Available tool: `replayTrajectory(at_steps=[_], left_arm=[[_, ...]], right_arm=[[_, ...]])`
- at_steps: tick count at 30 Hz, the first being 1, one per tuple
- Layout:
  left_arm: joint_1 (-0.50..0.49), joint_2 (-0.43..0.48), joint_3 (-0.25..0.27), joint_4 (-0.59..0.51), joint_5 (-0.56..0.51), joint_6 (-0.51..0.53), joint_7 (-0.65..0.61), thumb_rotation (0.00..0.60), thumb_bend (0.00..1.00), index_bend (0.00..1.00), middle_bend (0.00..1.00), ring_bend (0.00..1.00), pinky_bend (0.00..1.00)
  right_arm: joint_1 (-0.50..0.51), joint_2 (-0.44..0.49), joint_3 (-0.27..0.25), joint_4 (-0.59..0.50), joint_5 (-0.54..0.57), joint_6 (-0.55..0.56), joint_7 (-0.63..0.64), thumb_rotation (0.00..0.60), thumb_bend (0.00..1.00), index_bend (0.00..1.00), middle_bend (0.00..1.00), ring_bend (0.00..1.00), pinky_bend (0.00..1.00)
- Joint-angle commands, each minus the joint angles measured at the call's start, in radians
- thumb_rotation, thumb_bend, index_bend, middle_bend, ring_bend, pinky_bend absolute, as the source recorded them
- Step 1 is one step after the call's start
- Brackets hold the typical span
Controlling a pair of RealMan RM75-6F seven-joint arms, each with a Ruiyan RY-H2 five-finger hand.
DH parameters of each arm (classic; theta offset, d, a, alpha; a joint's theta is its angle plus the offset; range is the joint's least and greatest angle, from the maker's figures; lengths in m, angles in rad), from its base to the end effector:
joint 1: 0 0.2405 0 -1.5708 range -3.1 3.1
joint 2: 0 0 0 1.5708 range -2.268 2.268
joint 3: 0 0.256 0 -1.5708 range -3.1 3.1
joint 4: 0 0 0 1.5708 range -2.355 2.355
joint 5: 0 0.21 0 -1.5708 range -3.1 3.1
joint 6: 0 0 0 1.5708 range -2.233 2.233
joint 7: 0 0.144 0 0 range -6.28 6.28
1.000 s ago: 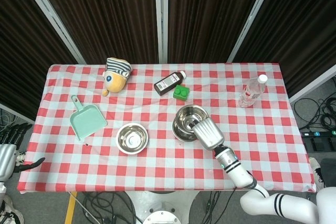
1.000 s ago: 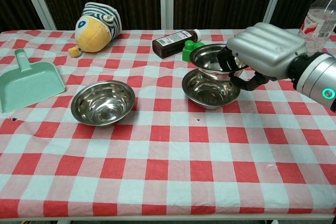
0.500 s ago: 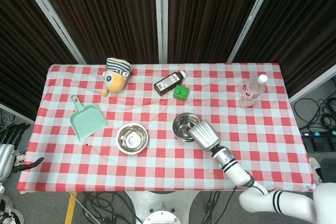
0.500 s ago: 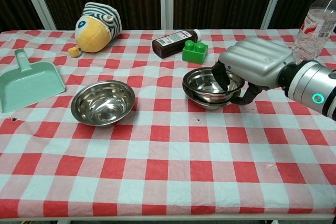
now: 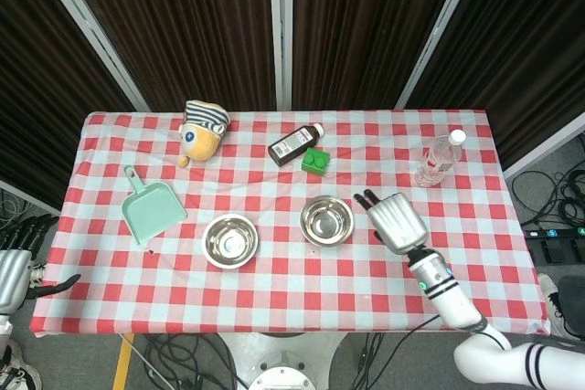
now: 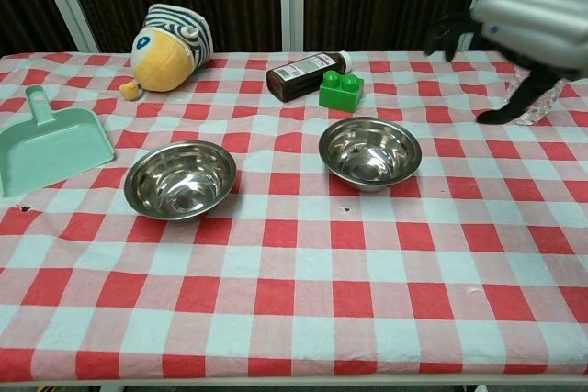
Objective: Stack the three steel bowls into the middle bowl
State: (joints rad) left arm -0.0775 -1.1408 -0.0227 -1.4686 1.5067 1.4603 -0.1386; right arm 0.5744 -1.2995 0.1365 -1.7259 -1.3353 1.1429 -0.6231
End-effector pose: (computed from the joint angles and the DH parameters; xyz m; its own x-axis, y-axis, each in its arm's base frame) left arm -0.3413 0.1748 0.1602 0.3804 0.0483 0.9236 0.9245 0.0063 -0.3811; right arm -0.1657 -0.3016 0.0638 0.6821 0.0247 0.7308 -0.6577 -0.4161 0.6280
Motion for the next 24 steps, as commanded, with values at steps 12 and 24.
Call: replayTrajectory(at_steps=[12, 24], left_arm=[[-0.044, -0.041, 0.016, -0.005, 0.007, -0.075, 0.104, 0.502, 0.08, 0.16, 0.21, 0.13, 0.17], [-0.088, -0.043, 0.068, -0.094, 0.060, -0.157, 0.246, 0.600, 0.09, 0.16, 0.21, 0.14, 0.31]], right_arm=[[-0.337, 0.303, -0.114, -0.067, -0.118, 0.338, 0.349, 0.600, 0.04, 0.12, 0.15, 0.04, 0.00], [-0.366, 0.306, -0.072, -0.039, -0.112, 0.359, 0.425, 0.600, 0.08, 0.12, 0.14, 0.03, 0.00]])
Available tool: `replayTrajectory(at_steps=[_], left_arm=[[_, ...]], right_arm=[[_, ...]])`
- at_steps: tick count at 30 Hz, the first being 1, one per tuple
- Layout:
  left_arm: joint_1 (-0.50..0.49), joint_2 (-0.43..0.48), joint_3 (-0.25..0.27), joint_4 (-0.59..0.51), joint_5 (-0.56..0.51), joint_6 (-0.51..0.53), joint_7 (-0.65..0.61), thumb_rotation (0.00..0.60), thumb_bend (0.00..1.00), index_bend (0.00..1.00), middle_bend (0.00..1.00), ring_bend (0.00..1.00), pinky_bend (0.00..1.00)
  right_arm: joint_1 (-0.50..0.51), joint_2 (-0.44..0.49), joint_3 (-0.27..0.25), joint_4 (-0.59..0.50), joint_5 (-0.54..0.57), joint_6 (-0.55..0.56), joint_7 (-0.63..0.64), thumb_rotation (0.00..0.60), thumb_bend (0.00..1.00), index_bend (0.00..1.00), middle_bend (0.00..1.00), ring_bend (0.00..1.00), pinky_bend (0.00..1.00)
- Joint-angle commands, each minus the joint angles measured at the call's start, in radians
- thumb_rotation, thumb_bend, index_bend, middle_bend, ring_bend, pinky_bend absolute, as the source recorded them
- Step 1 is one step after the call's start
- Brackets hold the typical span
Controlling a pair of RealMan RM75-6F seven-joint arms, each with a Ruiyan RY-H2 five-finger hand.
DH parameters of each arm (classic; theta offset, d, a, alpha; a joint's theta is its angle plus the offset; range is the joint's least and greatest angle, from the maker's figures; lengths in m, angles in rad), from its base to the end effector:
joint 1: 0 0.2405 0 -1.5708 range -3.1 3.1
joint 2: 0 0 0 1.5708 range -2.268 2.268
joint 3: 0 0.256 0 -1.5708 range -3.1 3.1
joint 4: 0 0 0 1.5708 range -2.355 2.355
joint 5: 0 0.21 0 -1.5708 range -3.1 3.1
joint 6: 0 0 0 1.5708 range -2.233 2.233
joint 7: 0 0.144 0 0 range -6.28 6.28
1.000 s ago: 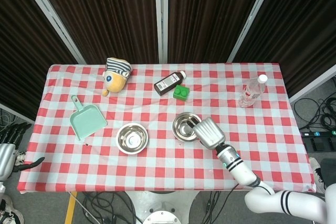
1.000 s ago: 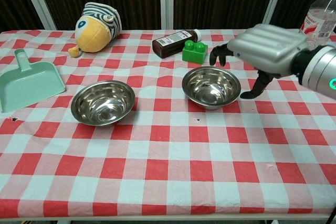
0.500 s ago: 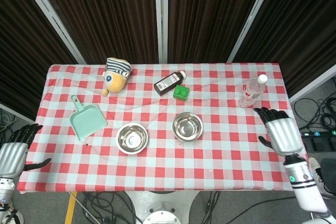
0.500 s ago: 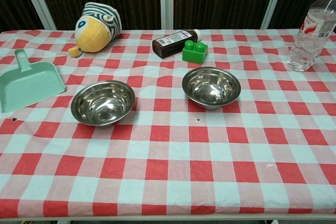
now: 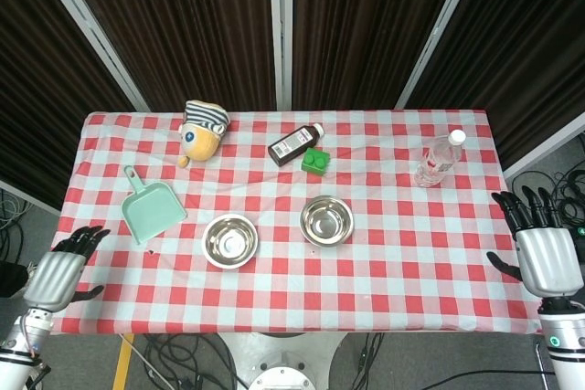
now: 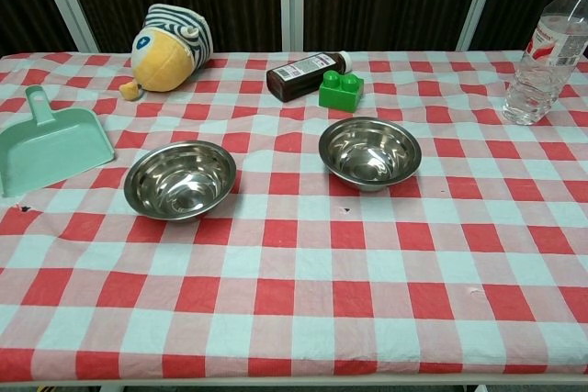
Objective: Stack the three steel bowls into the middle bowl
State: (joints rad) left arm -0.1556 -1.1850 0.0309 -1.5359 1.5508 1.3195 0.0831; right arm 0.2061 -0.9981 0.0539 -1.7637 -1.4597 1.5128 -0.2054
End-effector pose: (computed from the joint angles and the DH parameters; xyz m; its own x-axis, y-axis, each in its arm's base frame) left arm -0.3171 0.1832 0.1097 0.5000 0.2040 0.8417 0.8658 -0.1401 -0.4804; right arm -0.2685 -0.2138 0.1891 0.5399 0.0871 0.8372 -0.8345 -0.0750 0.5459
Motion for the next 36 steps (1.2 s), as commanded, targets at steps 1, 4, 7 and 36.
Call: replayTrajectory(at_steps=[1, 4, 7, 36], left_arm=[[-0.014, 0.002, 0.021, -0.044, 0.025, -0.023, 0.038, 0.600, 0.09, 0.16, 0.21, 0.14, 0.31], [-0.030, -0.001, 0.031, -0.082, 0.053, -0.037, 0.074, 0.600, 0.09, 0.16, 0.21, 0.14, 0.31], [-0.052, -0.009, 0.033, -0.110, 0.065, -0.066, 0.113, 0.600, 0.10, 0.16, 0.21, 0.15, 0.31], [-0.215, -0.261, -0.021, -0.132, -0.009, -0.230, 0.468, 0.600, 0.21, 0.26, 0.30, 0.89, 0.86]], right_arm=[[0.004, 0.008, 0.017, -0.005, 0.016, -0.015, 0.010, 0.600, 0.09, 0.12, 0.14, 0.03, 0.00], [0.007, 0.012, 0.030, -0.013, 0.019, -0.018, 0.012, 0.600, 0.09, 0.11, 0.14, 0.03, 0.00], [0.008, 0.015, 0.039, -0.018, 0.022, -0.023, 0.014, 0.600, 0.09, 0.11, 0.14, 0.03, 0.00], [-0.027, 0.034, 0.087, -0.005, 0.034, 0.001, 0.058, 0.600, 0.10, 0.10, 0.14, 0.05, 0.05]])
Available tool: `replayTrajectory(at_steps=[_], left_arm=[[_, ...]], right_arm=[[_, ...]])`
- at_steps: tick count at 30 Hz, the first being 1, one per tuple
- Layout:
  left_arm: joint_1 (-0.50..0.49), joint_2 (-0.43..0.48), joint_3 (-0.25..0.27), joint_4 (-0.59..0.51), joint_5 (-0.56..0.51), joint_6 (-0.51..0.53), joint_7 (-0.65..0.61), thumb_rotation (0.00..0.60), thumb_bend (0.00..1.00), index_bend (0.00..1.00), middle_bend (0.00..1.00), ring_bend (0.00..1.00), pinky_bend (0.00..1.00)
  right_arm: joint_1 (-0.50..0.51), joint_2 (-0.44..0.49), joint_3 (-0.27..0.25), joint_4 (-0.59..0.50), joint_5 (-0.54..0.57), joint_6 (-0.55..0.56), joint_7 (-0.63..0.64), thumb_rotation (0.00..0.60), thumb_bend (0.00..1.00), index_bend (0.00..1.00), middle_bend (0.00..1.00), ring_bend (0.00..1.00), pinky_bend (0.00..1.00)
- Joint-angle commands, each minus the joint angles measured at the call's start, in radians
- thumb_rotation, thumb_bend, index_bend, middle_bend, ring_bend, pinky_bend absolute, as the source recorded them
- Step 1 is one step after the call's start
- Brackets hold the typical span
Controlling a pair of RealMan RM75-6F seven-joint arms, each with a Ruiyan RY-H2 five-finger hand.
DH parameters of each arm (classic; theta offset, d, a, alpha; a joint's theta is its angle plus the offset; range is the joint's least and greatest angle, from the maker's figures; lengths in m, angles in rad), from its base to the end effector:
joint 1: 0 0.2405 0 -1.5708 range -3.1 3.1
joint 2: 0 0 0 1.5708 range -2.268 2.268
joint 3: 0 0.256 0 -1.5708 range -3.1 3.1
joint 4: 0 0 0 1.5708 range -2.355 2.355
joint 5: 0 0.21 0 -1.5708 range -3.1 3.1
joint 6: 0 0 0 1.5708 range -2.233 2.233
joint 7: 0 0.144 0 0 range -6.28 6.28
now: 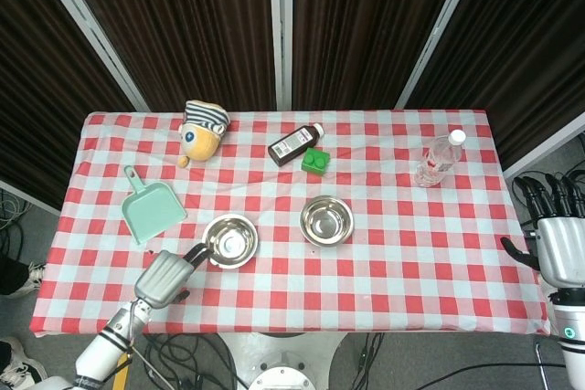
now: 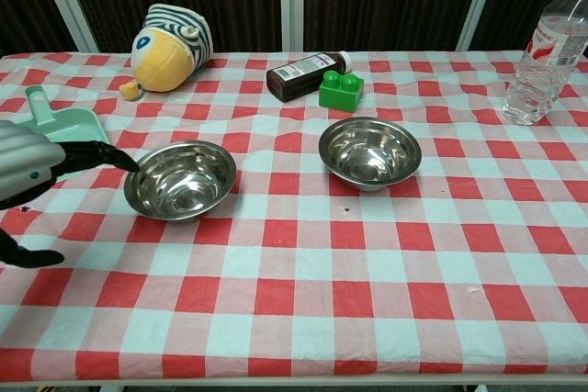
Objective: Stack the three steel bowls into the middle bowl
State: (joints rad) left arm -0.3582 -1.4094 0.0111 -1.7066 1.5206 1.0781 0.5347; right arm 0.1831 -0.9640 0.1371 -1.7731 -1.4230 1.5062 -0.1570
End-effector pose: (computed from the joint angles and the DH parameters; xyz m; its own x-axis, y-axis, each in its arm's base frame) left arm -0.2061 0.2092 0.0024 0.6294 0.2354 0.7405 0.7349 -0.4899 -0.4689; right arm -0.2676 -0.2232 0.2109 0.5049 0.1450 0.8509 -0.8575 -0.0284 0.5136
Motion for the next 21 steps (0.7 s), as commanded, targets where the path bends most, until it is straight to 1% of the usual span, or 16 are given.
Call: replayTrajectory(at_steps=[1, 5, 10, 15, 18, 21], left_arm=[[-0.014, -0.044, -0.001, 0.046, 0.025, 0.013, 0.014, 0.600, 0.22, 0.27, 0.31, 0.90, 0.87], [-0.033, -0.080, -0.007, 0.081, 0.032, 0.011, 0.000, 0.600, 0.24, 0.29, 0.33, 0.91, 0.88], [-0.071, -0.121, -0.017, 0.130, 0.029, -0.022, -0.005, 0.600, 0.26, 0.30, 0.34, 0.92, 0.89], [-0.095, -0.150, -0.014, 0.174, 0.027, -0.044, -0.017, 0.600, 0.27, 0.30, 0.35, 0.92, 0.89], [-0.104, -0.163, -0.007, 0.206, 0.043, -0.038, -0.029, 0.600, 0.28, 0.30, 0.36, 0.92, 0.89], [-0.112, -0.185, 0.000, 0.265, 0.091, -0.002, -0.057, 0.600, 0.28, 0.32, 0.38, 0.92, 0.89]], right_arm=[[-0.005, 0.000, 0.005, 0.006, -0.003, 0.010, 0.013, 0.600, 0.10, 0.10, 0.14, 0.05, 0.05], [-0.014, 0.005, 0.014, 0.016, 0.003, 0.019, 0.037, 0.600, 0.10, 0.10, 0.15, 0.05, 0.05], [-0.021, 0.015, 0.023, 0.026, 0.018, 0.017, 0.064, 0.600, 0.10, 0.10, 0.15, 0.05, 0.06], [-0.027, 0.017, 0.024, 0.038, 0.022, 0.014, 0.078, 0.600, 0.10, 0.10, 0.15, 0.05, 0.06], [-0.028, 0.018, 0.026, 0.043, 0.023, 0.010, 0.086, 0.600, 0.10, 0.10, 0.15, 0.05, 0.07], [-0.029, 0.020, 0.024, 0.050, 0.025, 0.002, 0.087, 0.600, 0.10, 0.10, 0.16, 0.05, 0.07]])
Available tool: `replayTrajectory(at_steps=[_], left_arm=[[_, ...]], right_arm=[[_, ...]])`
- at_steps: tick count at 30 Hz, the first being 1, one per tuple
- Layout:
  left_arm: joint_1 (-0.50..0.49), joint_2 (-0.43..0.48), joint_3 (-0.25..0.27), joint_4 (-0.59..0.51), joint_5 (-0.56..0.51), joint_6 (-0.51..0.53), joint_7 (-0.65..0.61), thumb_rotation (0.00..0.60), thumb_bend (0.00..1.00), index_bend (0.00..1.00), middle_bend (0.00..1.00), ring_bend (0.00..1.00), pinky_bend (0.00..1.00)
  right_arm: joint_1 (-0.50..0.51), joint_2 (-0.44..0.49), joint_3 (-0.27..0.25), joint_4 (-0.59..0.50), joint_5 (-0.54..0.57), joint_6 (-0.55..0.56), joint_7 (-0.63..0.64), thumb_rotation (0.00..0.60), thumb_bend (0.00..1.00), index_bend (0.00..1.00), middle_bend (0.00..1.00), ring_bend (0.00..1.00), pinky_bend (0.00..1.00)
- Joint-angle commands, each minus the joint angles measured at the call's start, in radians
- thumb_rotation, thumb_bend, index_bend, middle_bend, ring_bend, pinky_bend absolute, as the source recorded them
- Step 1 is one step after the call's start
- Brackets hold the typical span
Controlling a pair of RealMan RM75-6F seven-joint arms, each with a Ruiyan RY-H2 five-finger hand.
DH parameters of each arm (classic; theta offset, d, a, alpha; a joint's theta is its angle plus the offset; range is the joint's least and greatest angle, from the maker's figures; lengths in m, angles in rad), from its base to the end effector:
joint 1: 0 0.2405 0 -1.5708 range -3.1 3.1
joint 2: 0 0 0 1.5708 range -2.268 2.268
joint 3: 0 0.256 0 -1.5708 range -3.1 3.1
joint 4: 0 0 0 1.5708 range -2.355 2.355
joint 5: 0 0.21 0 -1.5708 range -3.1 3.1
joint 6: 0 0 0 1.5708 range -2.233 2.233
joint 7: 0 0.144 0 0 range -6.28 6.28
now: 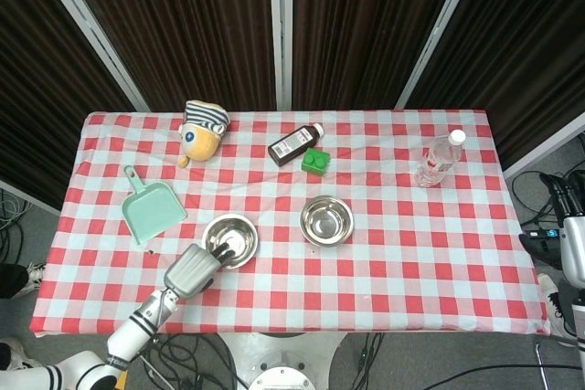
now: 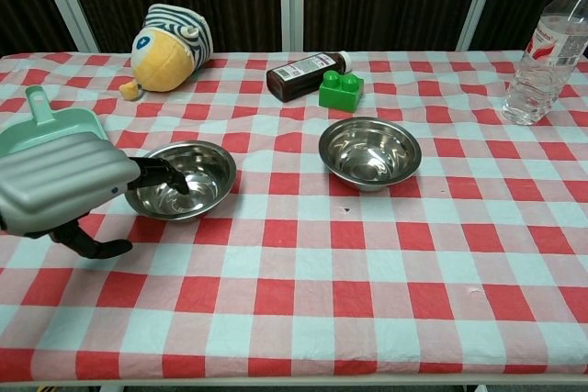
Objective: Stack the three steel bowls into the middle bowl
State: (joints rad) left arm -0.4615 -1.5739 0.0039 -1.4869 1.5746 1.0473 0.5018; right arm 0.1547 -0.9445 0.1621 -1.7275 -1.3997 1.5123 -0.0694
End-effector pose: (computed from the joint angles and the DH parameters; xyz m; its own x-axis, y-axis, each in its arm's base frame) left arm -0.1941 0.2346 -0.0419 0.6812 0.1518 0.7162 0.6421 -0.5937 -0.4850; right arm -0.2823 -0.2214 0.2277 0.4815 0.1681 0.8602 -0.8738 0.0155 0.4861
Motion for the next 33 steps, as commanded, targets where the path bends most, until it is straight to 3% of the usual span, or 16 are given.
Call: replayTrajectory(at_steps=[1, 15, 33], left_arm=[[-0.010, -0.025, 0.009, 0.055, 0.042, 0.033, -0.031, 0.600, 0.28, 0.33, 0.40, 0.92, 0.89], [-0.047, -0.117, 0.023, 0.232, 0.100, 0.078, -0.157, 0.600, 0.28, 0.44, 0.48, 0.94, 0.91], [-0.063, -0.201, 0.027, 0.391, 0.122, 0.143, -0.230, 0.600, 0.31, 0.55, 0.58, 0.99, 0.97]], right_arm=[[-0.001, 0.000, -0.001, 0.005, 0.002, -0.005, 0.001, 0.600, 0.10, 0.10, 0.16, 0.05, 0.07], [-0.007, -0.004, 0.007, 0.020, 0.009, -0.012, 0.032, 0.600, 0.10, 0.10, 0.16, 0.05, 0.07], [-0.008, -0.018, 0.014, 0.051, 0.020, -0.025, 0.056, 0.600, 0.08, 0.11, 0.15, 0.06, 0.07]])
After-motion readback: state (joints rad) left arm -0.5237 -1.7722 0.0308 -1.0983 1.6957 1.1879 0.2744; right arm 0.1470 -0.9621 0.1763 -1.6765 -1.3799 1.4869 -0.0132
